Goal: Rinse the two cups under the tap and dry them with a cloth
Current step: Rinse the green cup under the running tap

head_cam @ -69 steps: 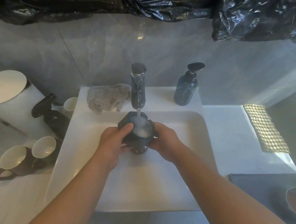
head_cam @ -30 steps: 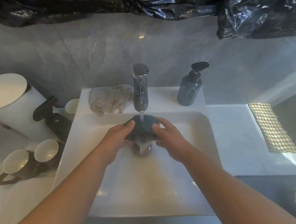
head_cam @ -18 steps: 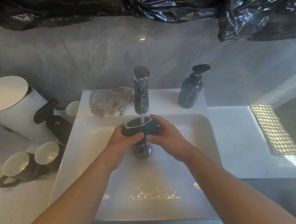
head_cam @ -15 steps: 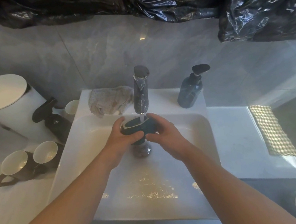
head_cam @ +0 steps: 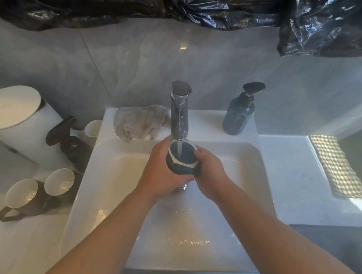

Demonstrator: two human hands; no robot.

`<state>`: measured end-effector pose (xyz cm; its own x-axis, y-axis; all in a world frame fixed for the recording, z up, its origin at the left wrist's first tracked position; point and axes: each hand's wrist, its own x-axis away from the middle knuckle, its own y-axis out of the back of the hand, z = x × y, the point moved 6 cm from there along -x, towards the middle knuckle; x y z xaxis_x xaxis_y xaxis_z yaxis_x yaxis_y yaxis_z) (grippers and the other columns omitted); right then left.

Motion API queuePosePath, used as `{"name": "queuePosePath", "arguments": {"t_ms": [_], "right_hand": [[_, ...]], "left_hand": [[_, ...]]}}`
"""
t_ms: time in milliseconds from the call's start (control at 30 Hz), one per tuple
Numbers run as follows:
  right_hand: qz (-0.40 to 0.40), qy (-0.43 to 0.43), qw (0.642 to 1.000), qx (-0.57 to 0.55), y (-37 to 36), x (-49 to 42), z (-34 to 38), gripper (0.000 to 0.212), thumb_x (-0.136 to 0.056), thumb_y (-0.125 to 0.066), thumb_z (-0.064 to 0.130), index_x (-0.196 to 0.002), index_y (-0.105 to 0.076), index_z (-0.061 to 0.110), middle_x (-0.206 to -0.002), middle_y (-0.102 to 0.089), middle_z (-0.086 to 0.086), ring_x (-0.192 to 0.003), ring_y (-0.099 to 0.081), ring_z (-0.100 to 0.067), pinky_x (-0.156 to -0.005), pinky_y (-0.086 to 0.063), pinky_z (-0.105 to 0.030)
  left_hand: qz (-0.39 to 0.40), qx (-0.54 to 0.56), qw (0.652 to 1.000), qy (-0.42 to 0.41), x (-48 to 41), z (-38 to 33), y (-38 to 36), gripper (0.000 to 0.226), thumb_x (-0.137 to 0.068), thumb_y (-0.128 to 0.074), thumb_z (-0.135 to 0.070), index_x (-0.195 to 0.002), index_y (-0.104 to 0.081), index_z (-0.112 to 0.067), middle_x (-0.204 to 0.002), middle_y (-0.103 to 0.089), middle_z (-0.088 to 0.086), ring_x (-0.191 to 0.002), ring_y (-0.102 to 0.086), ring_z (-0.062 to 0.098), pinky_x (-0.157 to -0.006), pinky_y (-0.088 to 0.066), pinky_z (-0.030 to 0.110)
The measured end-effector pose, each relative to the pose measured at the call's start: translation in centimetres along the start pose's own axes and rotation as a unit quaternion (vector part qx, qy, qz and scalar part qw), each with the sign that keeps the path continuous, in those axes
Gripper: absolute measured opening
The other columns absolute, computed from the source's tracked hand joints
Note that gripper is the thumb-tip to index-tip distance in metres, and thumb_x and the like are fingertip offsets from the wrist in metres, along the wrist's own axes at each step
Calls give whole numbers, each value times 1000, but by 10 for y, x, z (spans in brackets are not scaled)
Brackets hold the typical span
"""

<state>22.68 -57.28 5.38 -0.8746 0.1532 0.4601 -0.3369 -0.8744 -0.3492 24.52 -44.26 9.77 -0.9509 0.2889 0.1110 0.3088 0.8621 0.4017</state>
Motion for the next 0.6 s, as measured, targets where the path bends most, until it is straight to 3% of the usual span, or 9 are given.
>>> {"name": "queuePosePath", "arguments": {"t_ms": [67,133,233,333,467,533,600], "right_hand": [[-11,15,1000,16,-1,2,-1,39,-99,-35,4,-126,-63,0,-114,-73,-17,-102,-68,-33,-84,-54,-39],[-9,33,999,30,-2,4,-5,41,-99,-33,2,-126,-64,4,-115,-73,-15,-104,-68,-32,-88,-56,-43],[-2,52,998,43,-1,8,-9,40,-100,-36,3,-128,-64,9,-120,-71,-13,-112,-66,-34,-96,-55,-45],[-3,63,995,81,-2,14,-6,38,-99,-42,4,-127,-66,16,-118,-72,-7,-109,-68,-25,-85,-56,-28],[-5,65,990,121,-6,15,-7,40,-93,-47,2,-126,-62,18,-118,-69,-4,-108,-66,-25,-77,-53,-23],[-10,60,989,134,-8,16,-4,39,-92,-50,2,-128,-55,17,-118,-64,-2,-106,-65,-21,-73,-53,-20],[-7,69,983,169,-12,16,0,39,-93,-59,8,-130,-51,18,-118,-62,0,-105,-64,-15,-71,-53,-16]], "left_hand": [[-5,49,998,44,-2,6,0,102,-60,-85,-37,-149,-35,-35,-139,-50,-11,-121,-55,6,-92,-48,18],[-30,71,993,87,-3,10,2,97,-73,-80,-28,-154,-28,-29,-137,-49,-11,-122,-53,9,-89,-45,15],[-71,101,984,129,-5,14,7,69,-79,-76,-15,-139,-46,-29,-122,-60,-7,-111,-61,16,-92,-53,31],[-101,147,969,172,-10,22,9,34,-78,-80,-15,-102,-62,-31,-107,-70,-1,-100,-68,20,-88,-57,37],[-139,201,944,220,-11,32,9,22,-85,-69,-22,-106,-69,-24,-109,-72,5,-103,-69,29,-94,-57,48],[-156,210,943,207,-8,31,9,14,-93,-59,-20,-99,-69,-27,-106,-72,4,-104,-68,29,-96,-55,49],[-158,208,948,181,-5,28,8,21,-98,-53,-18,-93,-68,-32,-104,-72,1,-103,-68,27,-96,-54,51]]}}
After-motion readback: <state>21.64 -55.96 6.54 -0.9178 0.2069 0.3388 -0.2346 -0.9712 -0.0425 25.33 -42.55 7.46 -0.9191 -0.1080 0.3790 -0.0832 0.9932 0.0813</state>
